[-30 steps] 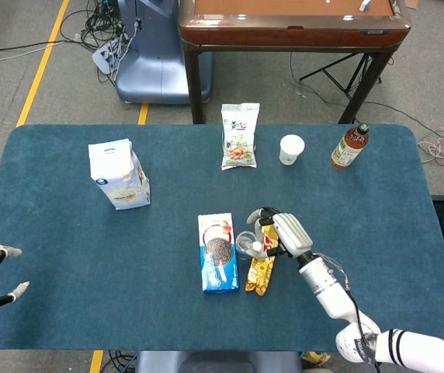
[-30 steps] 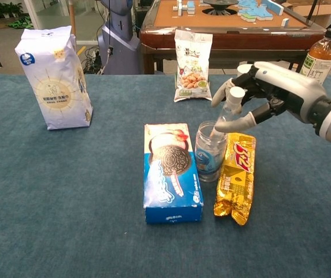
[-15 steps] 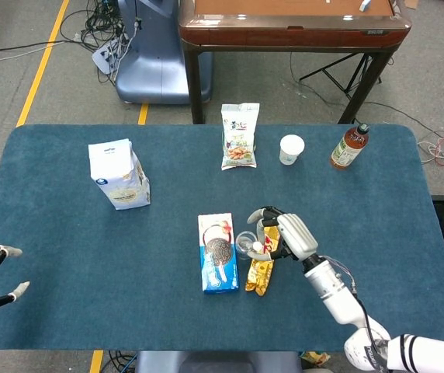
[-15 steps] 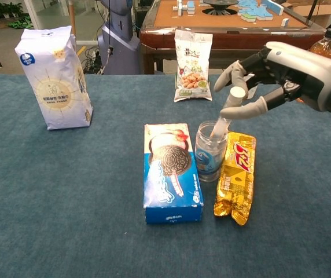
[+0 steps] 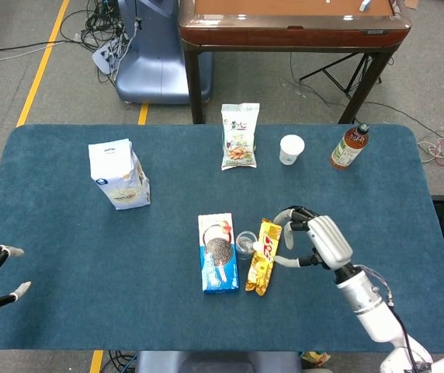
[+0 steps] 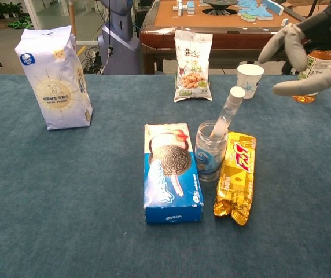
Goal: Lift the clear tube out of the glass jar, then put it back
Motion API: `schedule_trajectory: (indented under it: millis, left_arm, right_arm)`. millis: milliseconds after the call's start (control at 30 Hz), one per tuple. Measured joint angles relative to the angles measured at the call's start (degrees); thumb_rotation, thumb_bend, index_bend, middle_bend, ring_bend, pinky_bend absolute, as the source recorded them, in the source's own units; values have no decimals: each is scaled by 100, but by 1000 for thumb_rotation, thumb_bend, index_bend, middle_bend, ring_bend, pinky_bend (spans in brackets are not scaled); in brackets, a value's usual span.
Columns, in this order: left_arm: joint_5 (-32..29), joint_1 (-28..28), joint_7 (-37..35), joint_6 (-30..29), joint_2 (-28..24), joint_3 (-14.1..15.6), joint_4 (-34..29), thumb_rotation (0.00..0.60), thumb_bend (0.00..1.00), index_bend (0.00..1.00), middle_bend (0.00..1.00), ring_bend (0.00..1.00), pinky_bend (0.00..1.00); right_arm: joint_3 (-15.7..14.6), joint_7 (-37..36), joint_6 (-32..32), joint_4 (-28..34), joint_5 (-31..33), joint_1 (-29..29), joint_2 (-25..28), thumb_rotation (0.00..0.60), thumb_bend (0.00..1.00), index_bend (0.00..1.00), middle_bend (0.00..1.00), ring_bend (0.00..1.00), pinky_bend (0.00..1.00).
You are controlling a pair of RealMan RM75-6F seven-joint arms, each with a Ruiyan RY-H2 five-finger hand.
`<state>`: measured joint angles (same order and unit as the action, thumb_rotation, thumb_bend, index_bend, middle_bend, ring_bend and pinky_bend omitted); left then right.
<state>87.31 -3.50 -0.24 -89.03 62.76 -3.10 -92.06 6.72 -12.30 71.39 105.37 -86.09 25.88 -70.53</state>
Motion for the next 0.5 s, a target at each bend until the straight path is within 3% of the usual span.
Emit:
schedule_trajectory:
  millis: [267, 500]
  left_arm:
    - [27, -6, 93, -10, 34, 9, -23, 600, 163, 367, 362, 319, 434]
    - [60, -8, 126, -49, 85, 1, -5, 600, 163, 357, 362, 319, 434]
  right_arm:
    - [-135, 1221, 658, 168, 91, -528, 336, 600, 122, 717, 371, 246, 327]
    - [-234, 2455, 1693, 37, 395, -1318, 378, 600, 123, 717, 371, 246, 327]
